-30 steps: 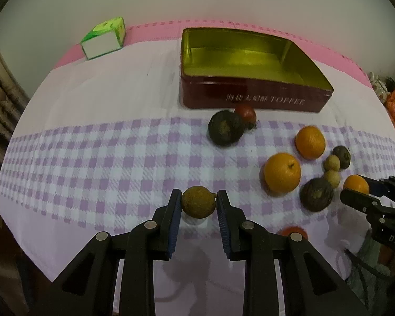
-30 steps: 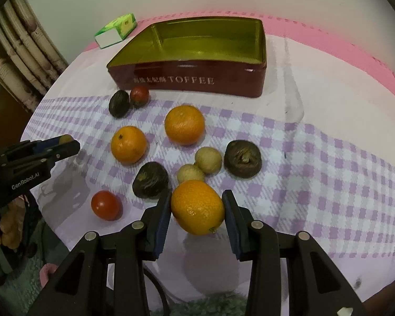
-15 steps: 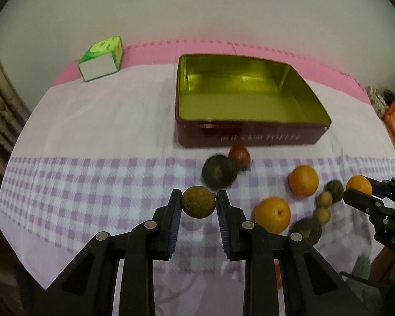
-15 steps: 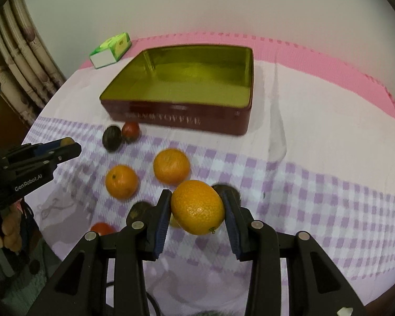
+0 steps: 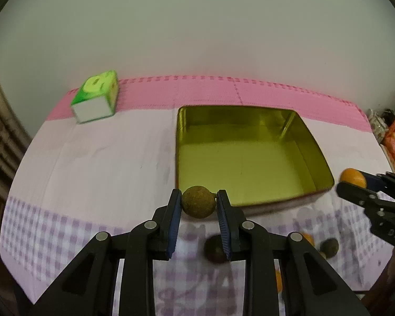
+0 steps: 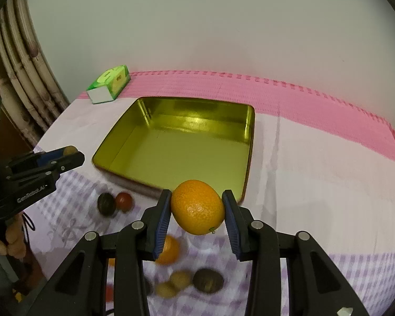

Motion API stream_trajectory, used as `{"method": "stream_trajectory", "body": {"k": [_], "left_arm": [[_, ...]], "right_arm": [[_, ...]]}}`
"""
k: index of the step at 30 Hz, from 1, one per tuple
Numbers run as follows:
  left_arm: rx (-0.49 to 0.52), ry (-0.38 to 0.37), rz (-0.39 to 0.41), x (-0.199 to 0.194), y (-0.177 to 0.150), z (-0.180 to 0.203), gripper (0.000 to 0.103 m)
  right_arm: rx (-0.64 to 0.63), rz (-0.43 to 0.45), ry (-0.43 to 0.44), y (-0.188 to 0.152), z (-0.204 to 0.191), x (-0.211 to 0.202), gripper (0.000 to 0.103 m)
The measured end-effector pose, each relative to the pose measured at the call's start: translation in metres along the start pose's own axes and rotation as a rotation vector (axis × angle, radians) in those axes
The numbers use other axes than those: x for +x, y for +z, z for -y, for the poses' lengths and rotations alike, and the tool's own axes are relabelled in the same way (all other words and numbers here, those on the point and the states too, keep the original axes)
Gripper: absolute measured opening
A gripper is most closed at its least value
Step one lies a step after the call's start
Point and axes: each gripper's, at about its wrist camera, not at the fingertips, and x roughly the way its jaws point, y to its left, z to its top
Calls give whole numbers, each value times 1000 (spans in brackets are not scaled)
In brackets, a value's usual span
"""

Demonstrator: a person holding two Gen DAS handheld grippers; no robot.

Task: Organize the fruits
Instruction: 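Carry the brown fruit and the orange over the TOFFEE tin with both grippers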

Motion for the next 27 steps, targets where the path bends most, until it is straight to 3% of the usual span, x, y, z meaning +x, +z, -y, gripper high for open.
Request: {"method": "stream_trajectory", "body": {"k": [10,27], "left_arm": [[-3,-2,-81,44,28,-2,28],[-3,7,-161,87,22,7,28]], "right_arm": [[-19,-70,-22,24,5,48,36],[-39,-134,-40,20,4,80,37]]}}
